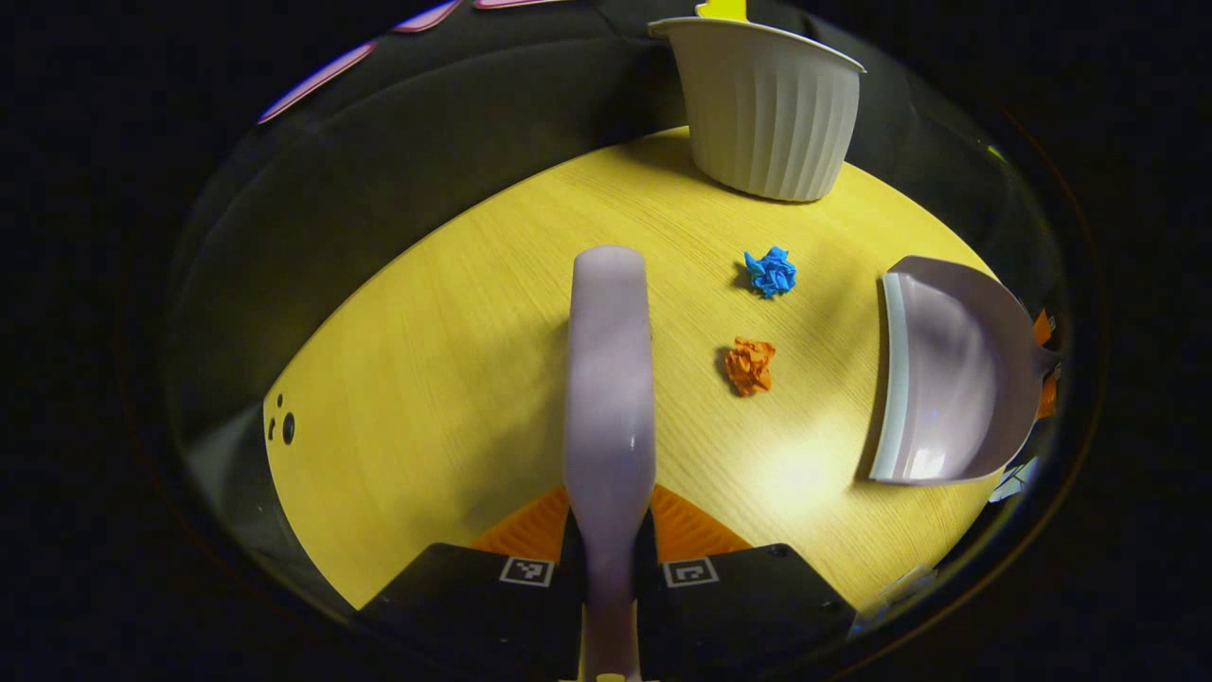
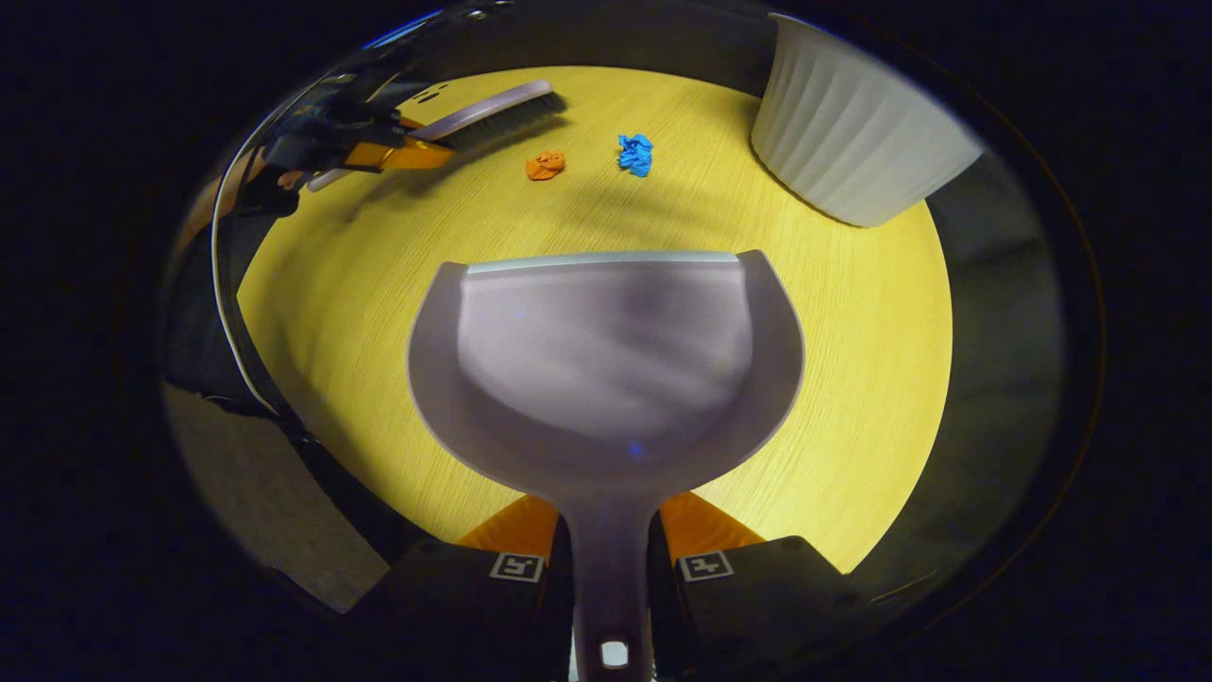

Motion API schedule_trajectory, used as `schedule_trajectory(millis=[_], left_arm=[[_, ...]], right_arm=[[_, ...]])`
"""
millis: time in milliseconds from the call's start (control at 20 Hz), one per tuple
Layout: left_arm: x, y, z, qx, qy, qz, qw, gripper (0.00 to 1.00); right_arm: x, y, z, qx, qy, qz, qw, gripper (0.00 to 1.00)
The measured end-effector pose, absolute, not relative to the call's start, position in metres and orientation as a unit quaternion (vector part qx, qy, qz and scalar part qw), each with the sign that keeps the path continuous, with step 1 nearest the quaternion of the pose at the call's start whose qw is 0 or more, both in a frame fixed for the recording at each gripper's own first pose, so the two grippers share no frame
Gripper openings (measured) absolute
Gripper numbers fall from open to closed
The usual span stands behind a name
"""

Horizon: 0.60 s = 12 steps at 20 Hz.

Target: Pick up the small broom and dustpan from the desktop, sweep the trash into the dustpan with the broom, and then empty the trash into the garbage bin.

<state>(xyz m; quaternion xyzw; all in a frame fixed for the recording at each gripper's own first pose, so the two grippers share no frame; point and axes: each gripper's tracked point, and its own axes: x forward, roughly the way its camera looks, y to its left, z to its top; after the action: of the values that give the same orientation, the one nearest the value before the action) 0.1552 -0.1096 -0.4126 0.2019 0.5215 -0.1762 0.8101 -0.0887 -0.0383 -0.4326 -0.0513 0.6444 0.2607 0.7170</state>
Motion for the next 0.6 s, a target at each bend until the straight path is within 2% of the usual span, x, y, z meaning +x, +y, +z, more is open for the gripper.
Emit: schedule_trajectory(millis=[50, 100, 200, 300, 350, 450, 600], left_arm=[[0.161, -0.117, -0.416, 0.204, 0.523, -0.181, 0.808, 0.28], [0.165, -0.125, -0.420, 0.204, 0.525, -0.187, 0.805, 0.27], [0.170, -0.137, -0.427, 0.208, 0.531, -0.198, 0.798, 0.28], [0.174, -0.151, -0.430, 0.217, 0.531, -0.214, 0.791, 0.28], [0.175, -0.160, -0.429, 0.218, 0.529, -0.223, 0.790, 0.27], [0.171, -0.177, -0.424, 0.208, 0.531, -0.243, 0.785, 0.28], [0.155, -0.206, -0.422, 0.177, 0.542, -0.280, 0.772, 0.25]], right_arm=[[-0.088, -0.038, -0.435, -0.052, 0.643, 0.267, 0.716, 0.33], [-0.088, -0.038, -0.436, -0.053, 0.643, 0.271, 0.714, 0.37], [-0.083, -0.040, -0.441, -0.059, 0.640, 0.276, 0.715, 0.37], [-0.079, -0.042, -0.440, -0.059, 0.636, 0.278, 0.717, 0.33], [-0.074, -0.042, -0.444, -0.059, 0.634, 0.279, 0.719, 0.41], [-0.070, -0.043, -0.447, -0.061, 0.631, 0.279, 0.721, 0.33], [-0.064, -0.041, -0.447, -0.061, 0.624, 0.286, 0.725, 0.37]])
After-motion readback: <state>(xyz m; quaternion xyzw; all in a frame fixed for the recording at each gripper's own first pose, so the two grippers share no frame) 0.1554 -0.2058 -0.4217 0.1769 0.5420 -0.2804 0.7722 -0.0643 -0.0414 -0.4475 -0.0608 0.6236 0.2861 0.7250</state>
